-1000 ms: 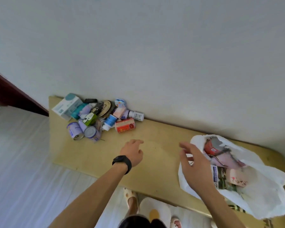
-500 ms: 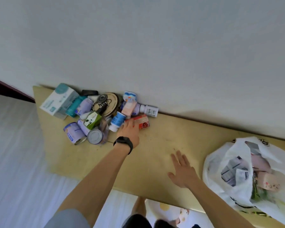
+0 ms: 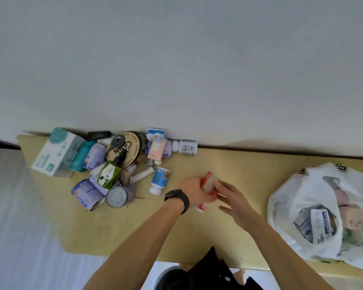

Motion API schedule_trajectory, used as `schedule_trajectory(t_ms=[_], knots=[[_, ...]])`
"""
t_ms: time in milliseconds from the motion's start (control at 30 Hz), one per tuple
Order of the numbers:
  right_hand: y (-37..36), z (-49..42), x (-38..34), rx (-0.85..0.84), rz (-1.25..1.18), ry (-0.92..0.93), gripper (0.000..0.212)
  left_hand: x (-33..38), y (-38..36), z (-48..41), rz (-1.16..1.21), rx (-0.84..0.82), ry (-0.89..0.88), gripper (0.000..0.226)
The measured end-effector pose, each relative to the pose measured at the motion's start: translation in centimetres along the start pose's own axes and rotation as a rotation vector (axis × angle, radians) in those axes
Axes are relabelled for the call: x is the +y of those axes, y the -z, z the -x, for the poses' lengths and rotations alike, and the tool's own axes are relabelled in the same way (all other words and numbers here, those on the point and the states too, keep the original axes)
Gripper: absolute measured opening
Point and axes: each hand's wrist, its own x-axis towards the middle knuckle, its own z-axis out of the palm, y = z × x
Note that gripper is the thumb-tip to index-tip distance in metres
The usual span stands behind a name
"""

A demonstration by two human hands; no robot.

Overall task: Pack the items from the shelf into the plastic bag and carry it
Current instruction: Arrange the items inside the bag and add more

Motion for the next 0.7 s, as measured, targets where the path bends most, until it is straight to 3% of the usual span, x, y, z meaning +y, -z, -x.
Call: schedule_trajectory(t_ms=[133,200,300,367,467,500,600,700], knots=[[1.4,-0.7,0.1,0.090,-0.279,0.004,0.067,1.1,-0.7,0.5,0.265,-0.122,-0.098,0.040],[3.1,-0.3,0.6,0.184,-0.343,-0.039,0.070,-0.3,0.2,-0.7,0.048,0.023,-0.114,0.039],[5.4,1.3,1.1,0.183,-0.382,-0.073,0.061,-1.5,2.5,-3.4,-0.388,0.363,-0.137,0.052],[6.2,2.9,0.8,0.156,-0.398,-0.064,0.055,-1.6,4.1,-5.1,-0.541,0.454,-0.076,0.058],[7.1,5.7,0.2,0.145,-0.424,-0.019,0.051,-1.5,4.8,-7.6,-0.692,0.583,-0.075,0.047],[7.4,6.6,0.2,0.153,-0.441,-0.007,0.052,-1.5,4.5,-8.2,-0.730,0.598,-0.091,0.043],[7.7,9.2,0.0,0.163,-0.466,0.047,0.056,-2.0,3.3,-8.7,-0.842,0.429,-0.068,0.035],[7.7,11.7,-0.4,0.148,-0.461,0.081,0.057,-2.0,2.6,-8.6,-0.840,0.403,-0.087,0.035]])
